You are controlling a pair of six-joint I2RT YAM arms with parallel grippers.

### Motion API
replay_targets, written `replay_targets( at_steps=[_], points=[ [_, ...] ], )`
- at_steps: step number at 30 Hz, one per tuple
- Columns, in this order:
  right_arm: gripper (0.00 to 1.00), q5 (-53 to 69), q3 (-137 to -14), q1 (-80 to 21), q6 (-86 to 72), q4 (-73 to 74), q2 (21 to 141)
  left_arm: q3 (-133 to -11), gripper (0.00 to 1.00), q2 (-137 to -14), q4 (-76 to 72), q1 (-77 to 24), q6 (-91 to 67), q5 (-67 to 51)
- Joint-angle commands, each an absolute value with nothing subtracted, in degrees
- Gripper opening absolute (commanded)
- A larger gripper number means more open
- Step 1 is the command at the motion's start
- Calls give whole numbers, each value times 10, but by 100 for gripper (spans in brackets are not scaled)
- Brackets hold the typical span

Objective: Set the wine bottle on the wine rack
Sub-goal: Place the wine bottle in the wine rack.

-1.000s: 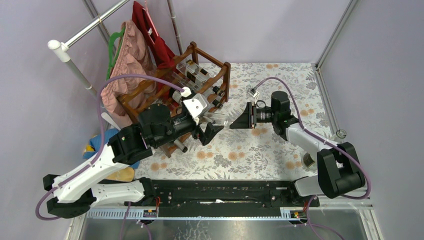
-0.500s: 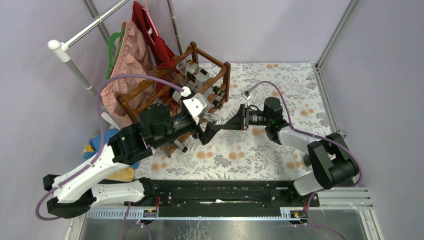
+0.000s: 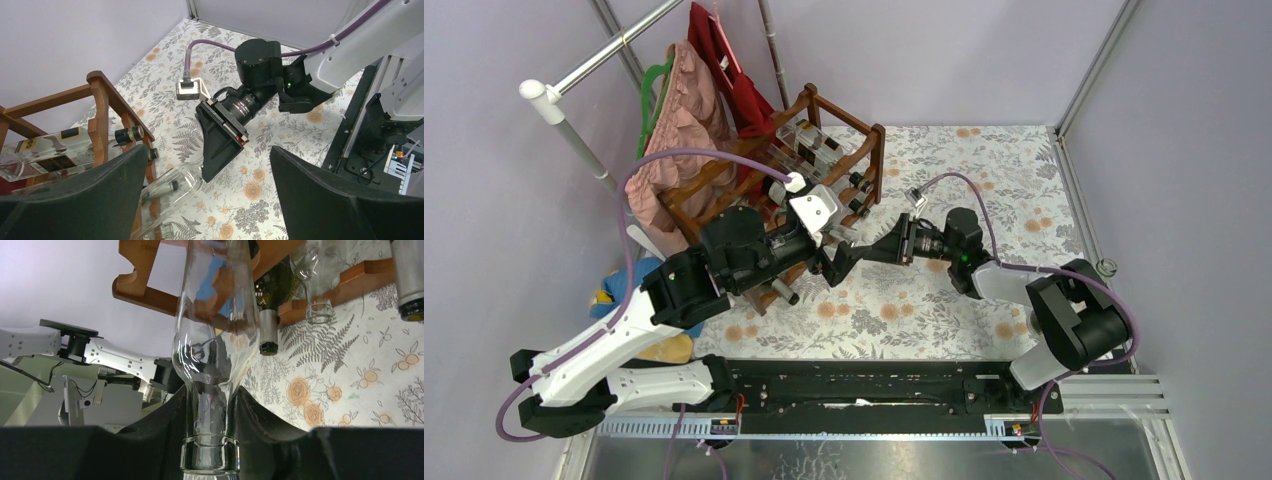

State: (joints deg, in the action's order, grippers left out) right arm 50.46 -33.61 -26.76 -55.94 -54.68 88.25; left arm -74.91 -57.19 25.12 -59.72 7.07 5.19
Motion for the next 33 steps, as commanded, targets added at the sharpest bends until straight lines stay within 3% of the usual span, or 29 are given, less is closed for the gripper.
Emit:
replay_targets(
  at_steps=[1, 33],
  points=[
    [0, 446, -344, -297, -558, -659, 873, -742, 98, -569, 207, -593, 82, 66],
    [0, 242, -473, -404, -536, -710, 998, -746, 98, -562, 209, -591, 49, 101]
  ],
)
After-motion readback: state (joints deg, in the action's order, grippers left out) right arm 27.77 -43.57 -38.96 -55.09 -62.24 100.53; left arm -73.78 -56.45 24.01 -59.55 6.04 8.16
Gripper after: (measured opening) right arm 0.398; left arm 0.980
